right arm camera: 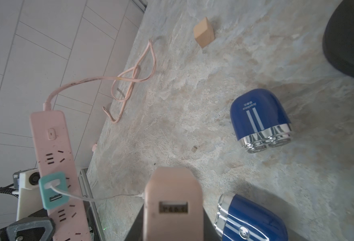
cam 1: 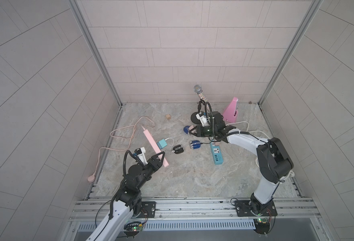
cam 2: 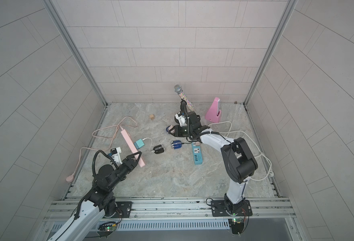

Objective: Unplug the electric shaver
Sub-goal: Place the plug at the center of the board.

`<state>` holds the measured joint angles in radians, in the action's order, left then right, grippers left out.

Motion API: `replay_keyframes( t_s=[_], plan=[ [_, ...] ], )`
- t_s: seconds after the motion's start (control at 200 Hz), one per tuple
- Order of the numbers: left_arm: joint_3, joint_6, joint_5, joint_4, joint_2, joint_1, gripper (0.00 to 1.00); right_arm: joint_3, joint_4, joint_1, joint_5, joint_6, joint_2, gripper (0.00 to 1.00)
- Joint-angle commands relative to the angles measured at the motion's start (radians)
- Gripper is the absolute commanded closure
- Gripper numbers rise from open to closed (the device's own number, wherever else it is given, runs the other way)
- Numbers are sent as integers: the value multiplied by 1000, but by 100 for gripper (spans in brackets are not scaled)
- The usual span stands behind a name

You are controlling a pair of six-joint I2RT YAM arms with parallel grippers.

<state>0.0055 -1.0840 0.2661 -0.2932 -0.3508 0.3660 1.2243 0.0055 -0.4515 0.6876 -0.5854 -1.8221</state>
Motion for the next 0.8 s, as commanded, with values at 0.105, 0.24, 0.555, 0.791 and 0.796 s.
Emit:
replay_keyframes(
  t_s=[0.105,0.24,0.555,0.791,0.796],
  plan=[
    [-34,19,12,-50,43,-7,71,138,-61,6,52,46,-125,100],
    [-30,21,14,-16,70,-7,71,227,-103,13,51,54,-190,100],
    [-24,24,9,42,114,-7,71,386,-179,23,85,58,-350,98],
    [-24,21,10,50,128,-6,71,449,-193,22,87,59,-412,97],
    [-24,21,10,51,128,-7,71,450,-193,23,88,59,-412,97]
  ],
)
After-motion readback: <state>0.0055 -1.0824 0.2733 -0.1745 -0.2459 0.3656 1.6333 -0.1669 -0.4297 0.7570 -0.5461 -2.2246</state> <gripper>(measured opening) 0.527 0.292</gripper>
